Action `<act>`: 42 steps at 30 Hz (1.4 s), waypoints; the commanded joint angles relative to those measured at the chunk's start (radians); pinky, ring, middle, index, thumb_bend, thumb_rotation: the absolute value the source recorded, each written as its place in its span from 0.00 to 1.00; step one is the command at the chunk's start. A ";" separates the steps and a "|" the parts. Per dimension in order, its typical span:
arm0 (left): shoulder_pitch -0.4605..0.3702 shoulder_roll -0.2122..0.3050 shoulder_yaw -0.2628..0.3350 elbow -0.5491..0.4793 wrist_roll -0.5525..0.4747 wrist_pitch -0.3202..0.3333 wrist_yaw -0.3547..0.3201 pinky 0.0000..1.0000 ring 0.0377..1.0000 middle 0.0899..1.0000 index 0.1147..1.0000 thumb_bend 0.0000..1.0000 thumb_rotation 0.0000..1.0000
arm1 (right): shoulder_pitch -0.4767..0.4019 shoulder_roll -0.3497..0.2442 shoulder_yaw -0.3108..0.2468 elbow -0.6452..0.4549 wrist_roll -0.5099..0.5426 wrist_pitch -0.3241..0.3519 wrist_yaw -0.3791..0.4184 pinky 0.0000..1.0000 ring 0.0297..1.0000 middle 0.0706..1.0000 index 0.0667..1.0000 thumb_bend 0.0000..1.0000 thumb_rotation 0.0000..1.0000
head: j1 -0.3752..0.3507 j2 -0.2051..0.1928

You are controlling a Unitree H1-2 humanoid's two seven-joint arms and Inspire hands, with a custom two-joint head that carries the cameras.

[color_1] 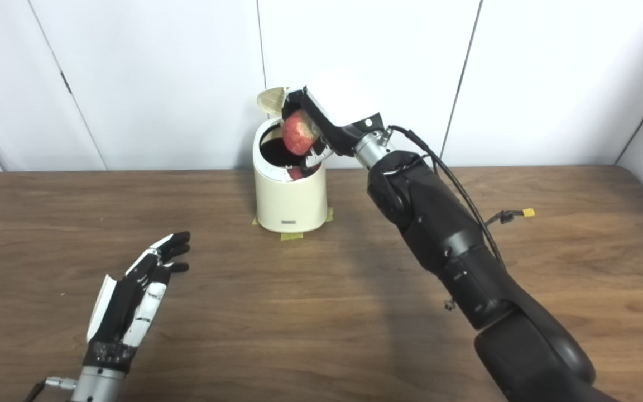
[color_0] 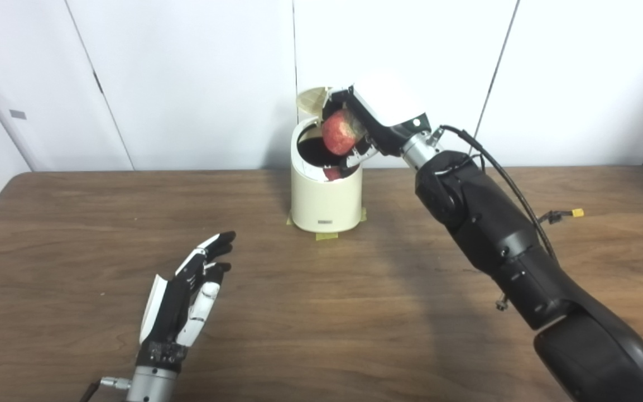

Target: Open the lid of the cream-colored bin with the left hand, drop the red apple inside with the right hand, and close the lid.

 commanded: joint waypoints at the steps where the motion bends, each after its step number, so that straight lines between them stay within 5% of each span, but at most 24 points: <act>1: -0.015 -0.019 -0.003 -0.011 0.007 -0.039 0.011 0.74 0.84 0.86 0.82 0.48 0.91 | -0.068 -0.001 0.001 0.008 0.006 -0.005 -0.024 0.31 0.40 0.54 0.43 0.51 0.00 | -0.001 0.001; 14: -0.012 -0.019 -0.005 -0.017 0.003 -0.021 0.007 0.75 0.85 0.86 0.82 0.50 0.91 | -0.055 0.001 0.004 -0.006 0.029 -0.017 -0.069 0.33 0.42 0.54 0.43 0.51 0.00 | -0.004 0.004; 21: -0.017 -0.017 -0.008 -0.011 0.015 -0.033 0.010 0.75 0.84 0.86 0.82 0.47 0.90 | -0.047 -0.009 0.004 -0.016 0.056 -0.052 -0.051 0.44 0.50 0.53 0.42 0.52 0.00 | -0.004 0.002; 25: -0.018 -0.016 -0.007 -0.007 0.011 -0.039 0.010 0.75 0.84 0.85 0.82 0.47 0.89 | -0.043 -0.014 0.003 -0.025 0.064 -0.053 -0.040 0.47 0.55 0.59 0.45 0.52 0.13 | -0.006 0.003; 27: -0.017 -0.016 -0.007 -0.007 0.005 -0.037 0.008 0.75 0.84 0.86 0.82 0.48 0.89 | -0.042 -0.016 0.004 -0.028 0.064 -0.052 -0.036 0.48 0.56 0.61 0.53 0.88 0.10 | -0.007 0.004; 28: -0.017 -0.017 -0.007 -0.008 0.004 -0.036 0.008 0.75 0.84 0.86 0.82 0.48 0.89 | -0.042 -0.017 0.005 -0.030 0.064 -0.053 -0.035 0.49 0.57 0.61 0.54 0.92 0.11 | -0.007 0.004; 42: -0.016 -0.015 -0.008 -0.014 0.020 -0.028 0.009 0.75 0.84 0.85 0.82 0.47 0.89 | -0.043 -0.027 0.015 -0.053 0.022 0.009 0.010 0.44 0.57 0.70 0.62 0.99 0.12 | -0.008 0.004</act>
